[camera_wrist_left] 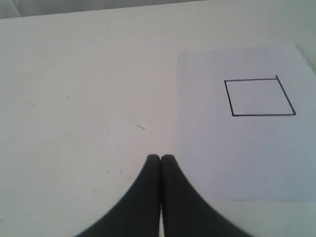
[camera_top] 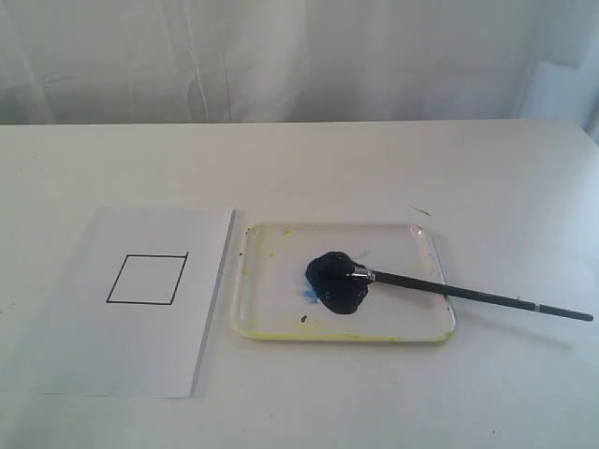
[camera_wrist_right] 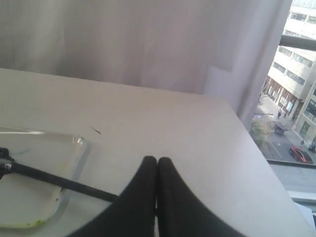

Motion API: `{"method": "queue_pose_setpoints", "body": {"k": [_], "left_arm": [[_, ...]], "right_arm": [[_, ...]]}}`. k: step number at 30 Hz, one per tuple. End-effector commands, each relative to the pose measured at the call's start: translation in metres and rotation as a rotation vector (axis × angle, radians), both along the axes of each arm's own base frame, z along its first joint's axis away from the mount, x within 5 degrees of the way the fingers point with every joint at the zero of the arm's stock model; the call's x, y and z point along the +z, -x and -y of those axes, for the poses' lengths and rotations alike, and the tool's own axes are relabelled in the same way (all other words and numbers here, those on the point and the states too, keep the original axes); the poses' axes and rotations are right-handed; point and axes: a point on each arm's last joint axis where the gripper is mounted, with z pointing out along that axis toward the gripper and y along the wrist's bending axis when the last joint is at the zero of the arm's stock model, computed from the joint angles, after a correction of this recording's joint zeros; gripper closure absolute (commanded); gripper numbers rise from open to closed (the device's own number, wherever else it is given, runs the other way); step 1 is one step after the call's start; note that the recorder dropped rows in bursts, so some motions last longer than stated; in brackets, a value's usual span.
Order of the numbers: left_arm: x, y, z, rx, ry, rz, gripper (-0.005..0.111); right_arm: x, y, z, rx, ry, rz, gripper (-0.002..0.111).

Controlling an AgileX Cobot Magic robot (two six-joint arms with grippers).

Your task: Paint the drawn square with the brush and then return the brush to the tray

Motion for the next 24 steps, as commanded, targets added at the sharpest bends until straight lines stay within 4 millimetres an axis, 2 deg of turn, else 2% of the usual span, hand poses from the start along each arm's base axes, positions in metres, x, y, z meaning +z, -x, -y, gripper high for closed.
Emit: {"method": "queue_pose_setpoints", "body": {"k": [1,2,3,4,13,16,24], "left_arm": [[0.017,-0.003,0.002,0.028,0.231,0.190,0.107],[0.020,-0.004,0.002,0.046,0.359,0.213,0.107],[0.020,-0.004,0.002,0.054,0.415,0.208,0.107],[0.030,-0.002,0.003,0.049,0.425,0.227,0.107],[0.089,0.019,0.006,0.006,0.403,0.182,0.107],[0.107,0.027,0.006,-0.007,0.390,0.197,0.107],[0.134,0.024,0.008,-0.016,0.334,0.110,0.107]], "right_arm": [[0.010,0.000,0.000,0.001,-0.039,0.128,0.108],[0.015,0.000,0.000,0.001,-0.067,0.183,0.108],[0.017,0.000,0.000,0.002,-0.083,0.201,0.108],[0.019,0.000,0.000,0.003,-0.085,0.219,0.108],[0.018,0.000,0.000,0.003,-0.091,0.216,0.108],[0.019,0.001,0.000,0.003,-0.156,0.209,0.108],[0.042,0.005,0.000,0.010,-0.214,0.272,0.108]]}}
